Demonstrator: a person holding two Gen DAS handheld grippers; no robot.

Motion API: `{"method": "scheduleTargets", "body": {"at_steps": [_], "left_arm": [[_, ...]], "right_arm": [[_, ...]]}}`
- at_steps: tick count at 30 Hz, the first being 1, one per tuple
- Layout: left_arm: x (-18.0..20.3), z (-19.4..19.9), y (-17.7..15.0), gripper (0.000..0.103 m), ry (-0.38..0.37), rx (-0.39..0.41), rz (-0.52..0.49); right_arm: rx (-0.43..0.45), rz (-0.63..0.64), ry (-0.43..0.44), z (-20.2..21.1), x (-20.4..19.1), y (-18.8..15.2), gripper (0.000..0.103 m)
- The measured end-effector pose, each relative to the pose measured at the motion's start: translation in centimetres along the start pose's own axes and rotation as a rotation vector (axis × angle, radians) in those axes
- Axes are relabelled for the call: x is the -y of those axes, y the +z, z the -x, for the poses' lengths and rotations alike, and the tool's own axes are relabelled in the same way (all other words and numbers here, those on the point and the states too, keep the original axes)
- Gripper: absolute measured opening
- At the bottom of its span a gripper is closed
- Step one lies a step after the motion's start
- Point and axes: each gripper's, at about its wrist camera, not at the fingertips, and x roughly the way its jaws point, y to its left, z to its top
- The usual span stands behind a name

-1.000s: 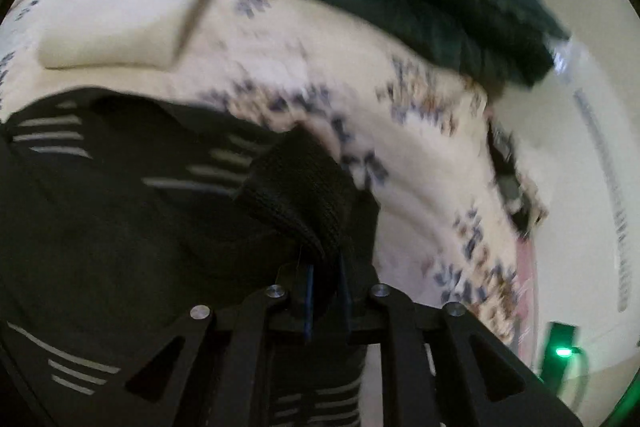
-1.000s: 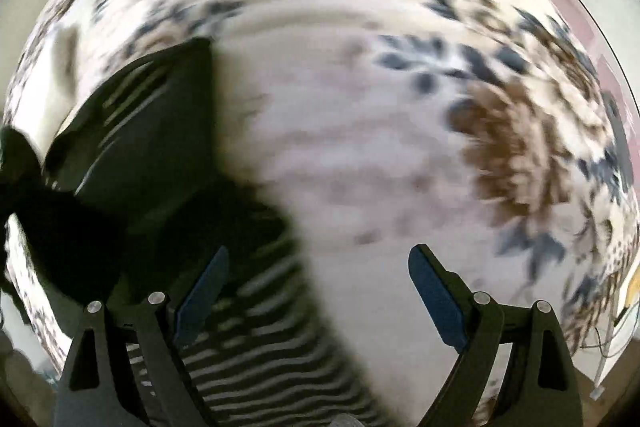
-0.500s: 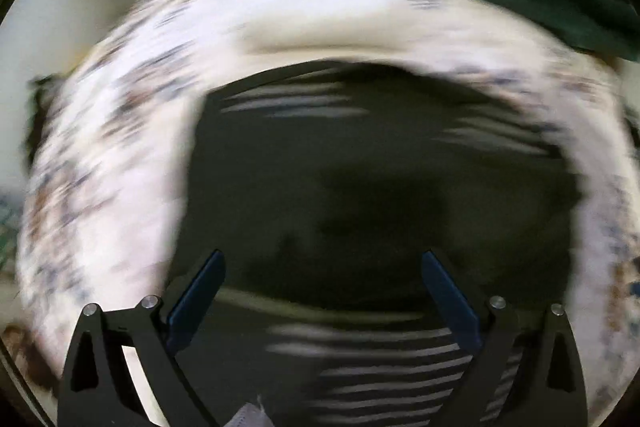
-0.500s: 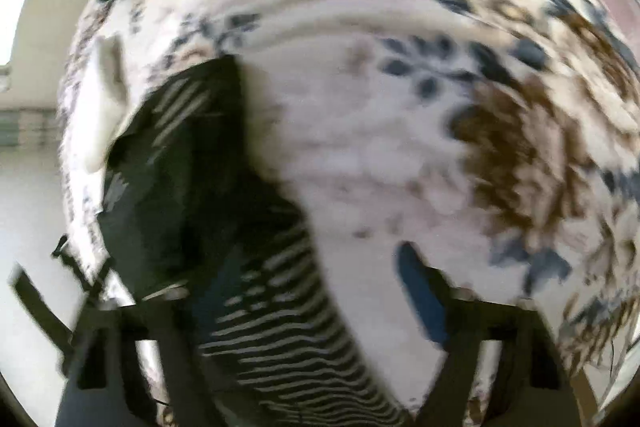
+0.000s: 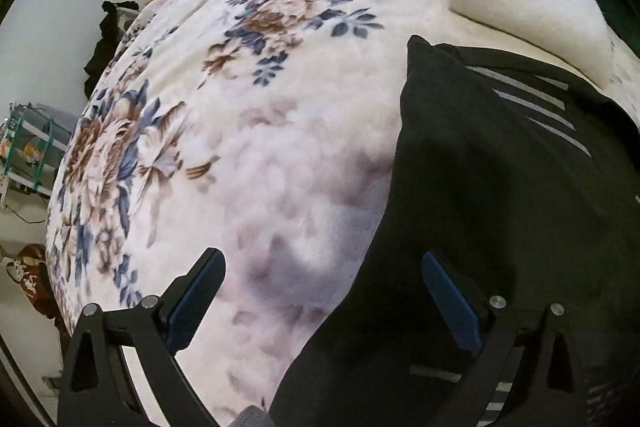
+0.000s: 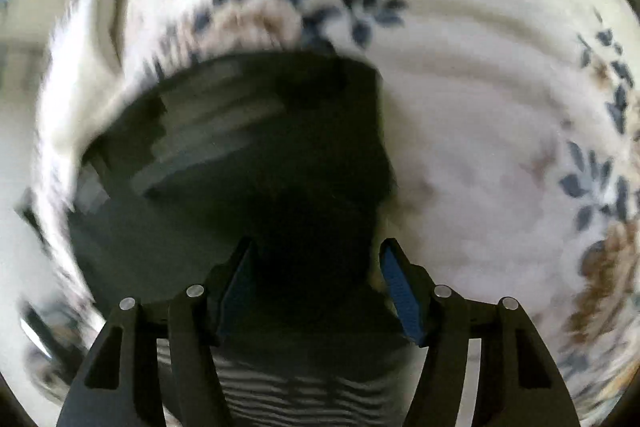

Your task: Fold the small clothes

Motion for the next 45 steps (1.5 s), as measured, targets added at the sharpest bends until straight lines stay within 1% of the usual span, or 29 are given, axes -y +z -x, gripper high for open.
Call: {"method": "scheduleTargets", "body": {"at_steps": [3, 4, 5, 7, 10, 12, 13, 16, 18, 19, 20, 22, 23, 24, 25, 27, 28, 29, 30, 31, 32, 33, 35, 37, 41, 42, 43, 44, 45], "left_arm": [[-0.3, 0.0, -0.4, 0.100, -0.007, -0.006, -0.019], [-0.3, 0.3, -0.6, 0.100, -0.013, -0.006, -0.022], [-0.5, 0.4, -0.6, 0.100, -0.016, -0.006, -0.025], [-0.8, 0.7, -0.6, 0.100, -0.016, -0.002, -0.030], [-1.2, 1.0, 0.1, 0.100, -0.022, 0.013, -0.021], [-1.2, 0.8, 1.0, 0.100, -0.040, 0.015, -0.016], [-1.0, 0.4, 1.6, 0.100, -0.044, 0.014, -0.015], [-0.4, -0.6, 3.1, 0.100, -0.051, 0.015, -0.019], [0.0, -1.1, 3.9, 0.100, -0.055, 0.011, -0.023], [0.1, -1.3, 4.4, 0.100, -0.060, 0.009, -0.027], [0.2, -1.4, 4.7, 0.100, -0.063, 0.012, -0.030], [0.3, -1.2, 5.3, 0.100, -0.071, 0.030, -0.042], [0.5, -1.1, 5.6, 0.100, -0.065, 0.041, -0.055], [0.6, -1.2, 5.8, 0.100, -0.062, 0.046, -0.063], [0.7, -1.3, 6.0, 0.100, -0.060, 0.050, -0.072], [0.9, -1.5, 6.3, 0.100, -0.058, 0.048, -0.079], [0.9, -1.6, 6.5, 0.100, -0.063, 0.049, -0.077], [0.9, -1.6, 6.6, 0.100, -0.068, 0.051, -0.075], [0.9, -1.7, 6.8, 0.100, -0.071, 0.053, -0.074], [0.9, -1.7, 6.9, 0.100, -0.071, 0.057, -0.071], [0.9, -1.7, 7.1, 0.100, -0.075, 0.060, -0.069], [0.8, -1.8, 7.2, 0.100, -0.077, 0.065, -0.067], [0.9, -2.2, 7.4, 0.100, -0.082, 0.064, -0.069], [1.0, -3.0, 7.6, 0.100, -0.082, 0.054, -0.070], [0.7, -3.2, 7.9, 0.100, -0.088, 0.046, -0.049], [0.5, -3.0, 7.9, 0.100, -0.094, 0.050, -0.043], [0.3, -2.6, 7.9, 0.100, -0.096, 0.057, -0.041], [0.1, -2.1, 7.9, 0.100, -0.101, 0.065, -0.040], [-0.2, -1.4, 7.8, 0.100, -0.114, 0.075, -0.040]], "right_arm": [[-0.097, -0.030, -0.050, -1.2, 3.1, -3.2, 0.065], [-0.113, -0.046, -0.041, -1.2, 4.0, -4.0, 0.065], [-0.117, -0.080, -0.003, -0.8, 4.8, -4.5, 0.065], [-0.081, -0.129, -0.003, 0.8, 5.5, -4.5, 0.065], [0.065, -0.146, 0.098, 4.0, 4.8, -2.4, 0.066], [0.096, -0.100, 0.132, 4.2, 3.2, 0.0, 0.067], [0.087, -0.071, 0.153, 3.5, 2.3, 1.5, 0.070], [-0.007, -0.046, 0.157, -0.2, 0.6, 4.8, 0.070], [-0.064, -0.022, 0.156, -2.7, -0.3, 5.9, 0.058], [-0.078, 0.001, 0.146, -3.3, -0.8, 6.4, 0.049], [-0.056, 0.026, 0.107, -2.8, -1.5, 6.6, 0.048], [0.057, 0.025, 0.074, -0.6, -1.6, 7.1, 0.049], [0.122, -0.009, 0.078, 0.6, -1.1, 7.6, 0.054], [0.161, -0.044, 0.092, 1.2, -0.6, 8.1, 0.060], [0.184, -0.079, 0.099, 1.4, -0.1, 8.9, 0.069], [0.140, -0.109, 0.121, -0.2, 0.6, 11.4, 0.069], [0.081, -0.103, 0.140, -1.8, 0.2, 12.2, 0.069], [-0.008, -0.078, 0.167, -3.7, -0.4, 12.9, 0.068], [-0.053, -0.033, 0.139, -5.0, -1.2, 13.3, 0.064], [-0.044, 0.020, 0.078, -5.3, -2.0, 13.3, 0.029], [-0.010, 0.080, 0.007, -5.0, -3.0, 13.4, 0.005], [0.032, 0.079, -0.016, -4.3, -3.3, 13.7, 0.005], [0.155, 0.016, -0.037, -1.8, -3.3, 14.9, 0.004], [0.184, -0.008, -0.057, -1.3, -3.6, 16.3, 0.004], [0.095, 0.049, -0.144, -4.7, -5.7, 17.9, 0.005], [0.072, 0.037, -0.130, -4.9, -5.5, 18.0, 0.005], [0.052, 0.011, -0.101, -4.8, -5.1, 17.9, 0.010], [0.048, -0.022, -0.061, -4.1, -4.4, 17.4, 0.018], [0.066, -0.036, -0.035, -3.1, -3.9, 16.7, 0.022]]}}
